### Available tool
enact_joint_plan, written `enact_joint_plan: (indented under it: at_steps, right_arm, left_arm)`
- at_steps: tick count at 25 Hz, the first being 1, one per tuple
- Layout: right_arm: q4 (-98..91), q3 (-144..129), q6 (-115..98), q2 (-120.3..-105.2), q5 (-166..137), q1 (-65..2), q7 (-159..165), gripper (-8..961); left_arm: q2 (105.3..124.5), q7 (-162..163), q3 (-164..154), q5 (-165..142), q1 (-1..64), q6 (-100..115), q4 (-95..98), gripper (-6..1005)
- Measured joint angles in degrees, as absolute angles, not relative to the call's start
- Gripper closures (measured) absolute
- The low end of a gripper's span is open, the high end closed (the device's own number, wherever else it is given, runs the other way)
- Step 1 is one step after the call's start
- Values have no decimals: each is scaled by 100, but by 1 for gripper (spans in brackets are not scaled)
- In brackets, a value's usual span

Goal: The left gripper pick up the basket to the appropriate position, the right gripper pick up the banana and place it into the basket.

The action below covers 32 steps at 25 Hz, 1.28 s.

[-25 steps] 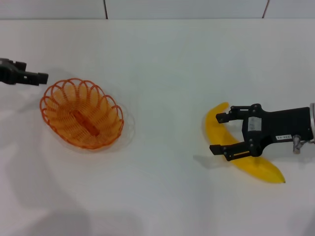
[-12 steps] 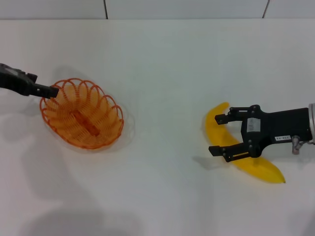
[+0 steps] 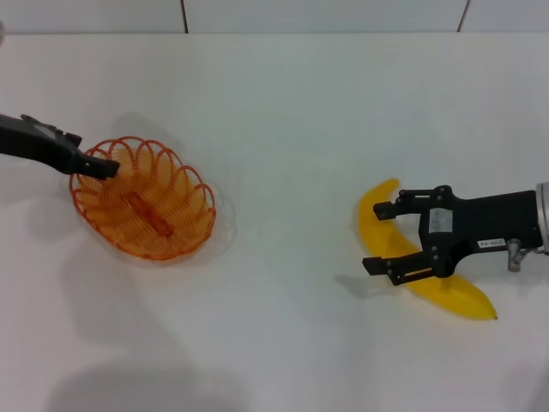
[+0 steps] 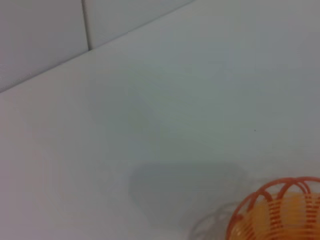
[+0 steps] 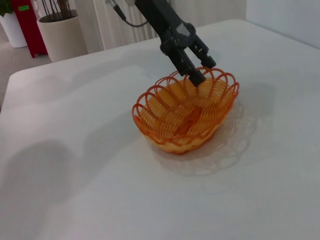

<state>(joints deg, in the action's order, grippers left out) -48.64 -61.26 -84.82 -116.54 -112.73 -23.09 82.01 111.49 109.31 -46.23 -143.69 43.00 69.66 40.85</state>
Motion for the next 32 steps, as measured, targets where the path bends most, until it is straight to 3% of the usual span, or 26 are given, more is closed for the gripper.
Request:
enact_joint_plan:
  at_steps: [6, 21, 26, 29, 32]
  right_arm:
    - [-4685, -6112, -8481, -11642, -11322, -2421, 8218, 60]
    - [-4657, -6135, -8323, -11645, -11435, -2452, 8357, 60]
    - [-4646, -6135, -8323, -11645, -11435, -2452, 8358, 60]
    - [-4641, -6135, -8323, -11645, -11435, -2452, 8360, 60]
    - [-4641, -6135, -8323, -11645, -11435, -2452, 8386, 60]
  left_arm:
    - [11256, 10903, -4717, -14373, 4314, 6765, 4058, 231]
    - [11319, 10872, -4773, -14387, 4262, 6571, 3998, 249]
    - [11323, 10872, -4773, -14388, 4237, 6344, 4001, 439]
    - [11323, 10871, -4773, -14388, 4217, 6295, 3998, 672]
    - [11326, 10832, -4773, -14388, 4214, 6293, 3999, 692]
